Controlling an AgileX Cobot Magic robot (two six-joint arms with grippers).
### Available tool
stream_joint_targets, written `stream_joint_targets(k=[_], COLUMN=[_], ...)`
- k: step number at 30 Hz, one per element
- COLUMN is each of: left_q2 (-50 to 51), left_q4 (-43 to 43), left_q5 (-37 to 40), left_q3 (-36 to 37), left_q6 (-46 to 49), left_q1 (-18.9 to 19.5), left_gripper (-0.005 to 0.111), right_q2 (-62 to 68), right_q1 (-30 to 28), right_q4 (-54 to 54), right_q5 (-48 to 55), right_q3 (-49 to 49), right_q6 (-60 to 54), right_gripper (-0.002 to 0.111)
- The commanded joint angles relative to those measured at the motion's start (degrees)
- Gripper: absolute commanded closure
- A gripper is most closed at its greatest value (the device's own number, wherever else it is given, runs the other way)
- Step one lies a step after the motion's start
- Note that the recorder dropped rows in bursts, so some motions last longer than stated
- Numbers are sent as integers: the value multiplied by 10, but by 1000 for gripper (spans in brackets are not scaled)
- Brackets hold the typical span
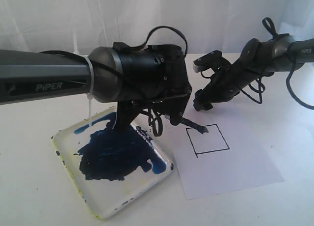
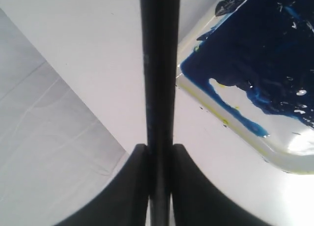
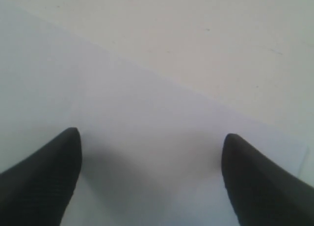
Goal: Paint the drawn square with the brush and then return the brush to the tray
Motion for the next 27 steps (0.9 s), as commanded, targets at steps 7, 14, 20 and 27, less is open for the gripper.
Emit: stream_joint_targets(k=[7, 14, 20, 27], left_q2=[59, 68, 68, 92], left_q4=[138, 153, 149, 199], left_q5=[77, 55, 43, 48], left_q3=[1, 1, 1, -3], left_q6=[-138, -188, -185, -221], left_q1=[-37, -43, -64, -77], left_gripper=[107, 107, 107, 107], right_q2=[12, 12, 12, 12], right_q1=[-1, -1, -1, -1], right_q4=[-23, -23, -23, -23], right_q5=[10, 10, 9, 9], right_q3=[4, 4, 4, 4], right_q6=[-3, -3, -3, -3], right_gripper=[35, 35, 35, 35])
